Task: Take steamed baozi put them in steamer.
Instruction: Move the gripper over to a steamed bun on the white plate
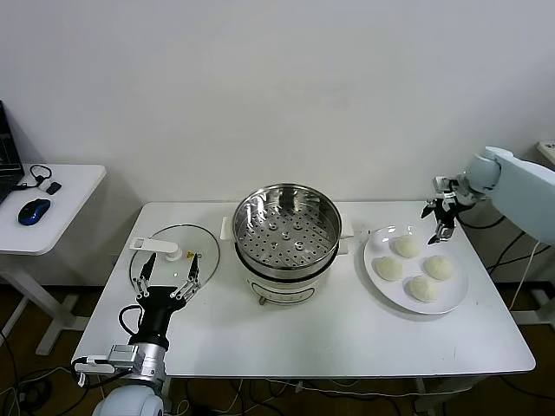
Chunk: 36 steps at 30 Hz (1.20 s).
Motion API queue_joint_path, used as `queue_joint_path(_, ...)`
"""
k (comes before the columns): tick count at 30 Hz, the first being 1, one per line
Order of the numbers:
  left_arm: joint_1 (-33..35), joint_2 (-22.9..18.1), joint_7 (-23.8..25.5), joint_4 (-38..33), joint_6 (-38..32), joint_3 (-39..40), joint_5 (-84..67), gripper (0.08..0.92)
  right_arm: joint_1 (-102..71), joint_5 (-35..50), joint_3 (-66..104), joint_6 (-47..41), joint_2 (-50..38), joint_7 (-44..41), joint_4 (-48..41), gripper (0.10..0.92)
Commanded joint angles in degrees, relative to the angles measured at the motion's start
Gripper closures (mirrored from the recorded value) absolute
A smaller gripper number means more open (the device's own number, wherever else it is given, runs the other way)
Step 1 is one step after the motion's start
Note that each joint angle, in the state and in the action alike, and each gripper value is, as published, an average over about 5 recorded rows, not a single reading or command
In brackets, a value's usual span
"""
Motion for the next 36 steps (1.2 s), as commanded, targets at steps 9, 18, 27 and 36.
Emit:
queue_joint_path(9, 0.05, 0.1, 0.24, 0.71, -0.43, -0.34, -0.46, 0.177, -8.38, -4.73, 9.28, 5.65, 8.05, -3.31, -14.52, 0.203)
queue_joint_path(18, -0.11, 0.21, 0.16, 1.31, -0.57, -0.33, -0.38, 0.177, -10.81, -7.85, 14.14, 7.14, 9.79, -2.53, -19.17, 0.203)
queue_joint_path(27, -0.49, 0.46, 0.14, 1.66, -0.55, -0.4, -0.62, 0.177, -11.87, -8.75, 16.87, 7.88, 11.24, -1.57, -20.89, 0.203)
queue_joint_path(36, -0.63, 0.44, 0.09, 1.92, -0.67, -0.41, -0.95, 0.177, -12.69, -9.42, 17.6, 8.91, 11.85, -0.81, -22.01, 0.203)
